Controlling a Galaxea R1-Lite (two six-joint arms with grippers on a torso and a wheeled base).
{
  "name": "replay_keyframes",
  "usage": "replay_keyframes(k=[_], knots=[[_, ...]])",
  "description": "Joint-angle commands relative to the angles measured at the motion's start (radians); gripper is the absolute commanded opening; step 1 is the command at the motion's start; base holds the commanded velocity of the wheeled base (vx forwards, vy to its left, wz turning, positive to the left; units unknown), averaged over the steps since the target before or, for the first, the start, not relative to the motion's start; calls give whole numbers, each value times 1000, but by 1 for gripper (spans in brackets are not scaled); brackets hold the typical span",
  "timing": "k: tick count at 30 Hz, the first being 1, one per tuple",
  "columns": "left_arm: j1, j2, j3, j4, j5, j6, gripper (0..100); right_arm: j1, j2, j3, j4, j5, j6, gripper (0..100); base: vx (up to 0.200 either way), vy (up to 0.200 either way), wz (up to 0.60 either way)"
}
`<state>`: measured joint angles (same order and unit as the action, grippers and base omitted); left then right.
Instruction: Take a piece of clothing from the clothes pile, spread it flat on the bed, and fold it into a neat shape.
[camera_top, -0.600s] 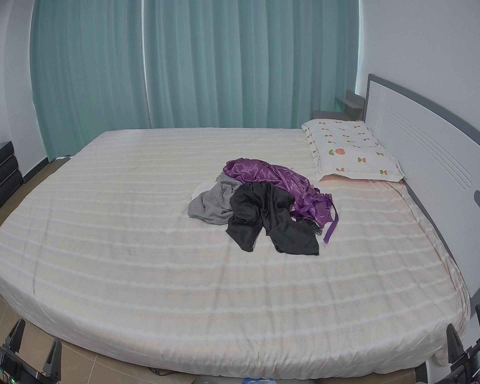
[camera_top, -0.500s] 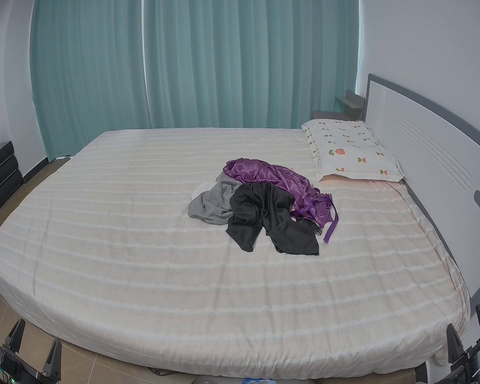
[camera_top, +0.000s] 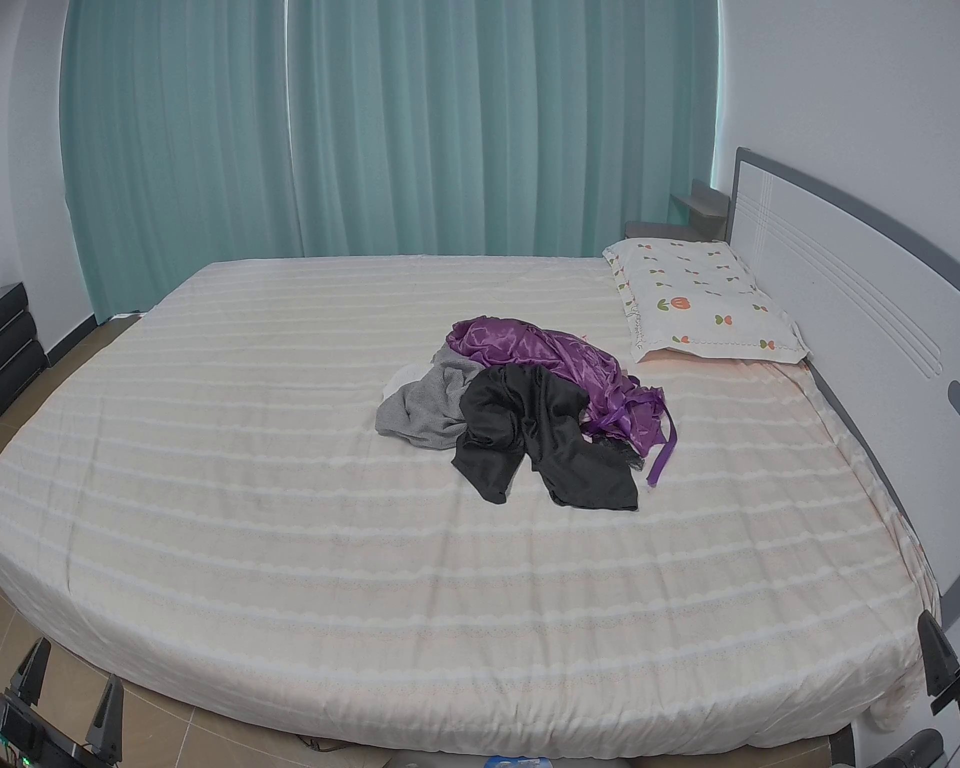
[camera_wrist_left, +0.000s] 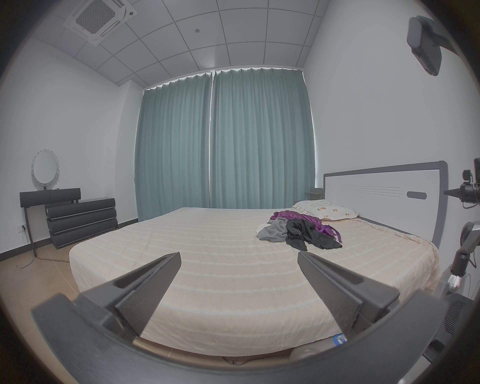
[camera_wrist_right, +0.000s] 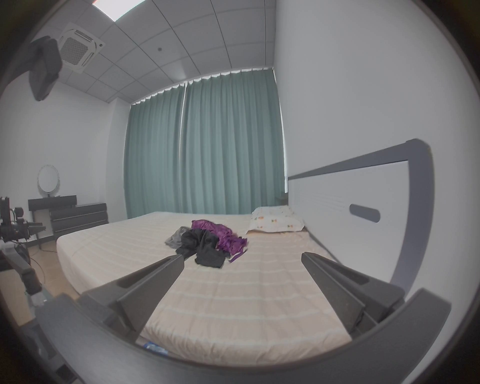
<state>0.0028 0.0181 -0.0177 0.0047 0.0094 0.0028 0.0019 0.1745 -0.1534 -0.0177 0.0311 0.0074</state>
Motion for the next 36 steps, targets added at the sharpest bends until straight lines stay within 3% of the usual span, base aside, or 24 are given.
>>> replay_keyframes(k=[1, 10, 15, 21, 23, 27, 30, 36], knots=[[-1, -18, 18, 0, 0, -1, 100, 15, 413, -43, -71, 84, 54, 100, 0, 0, 0], [-1, -18, 18, 0, 0, -3, 100, 46, 832, -109, -177, 124, 103, 100, 0, 0, 0], [-1, -18, 18, 0, 0, -3, 100, 122, 1128, -161, -332, 135, 213, 100, 0, 0, 0], [-1, -18, 18, 0, 0, -4, 100, 144, 1465, -265, -530, 122, 266, 100, 0, 0, 0], [-1, -18, 18, 0, 0, -4, 100, 155, 1654, -360, -642, 104, 332, 100, 0, 0, 0], [0, -18, 18, -2, 0, -1, 100, 174, 1893, -549, -729, 4, 444, 100, 0, 0, 0], [0, -18, 18, 0, 0, -3, 100, 196, 1999, -676, -734, -56, 499, 100, 0, 0, 0], [0, -18, 18, -2, 0, -4, 100, 204, 2163, -927, -662, -68, 519, 100, 0, 0, 0]])
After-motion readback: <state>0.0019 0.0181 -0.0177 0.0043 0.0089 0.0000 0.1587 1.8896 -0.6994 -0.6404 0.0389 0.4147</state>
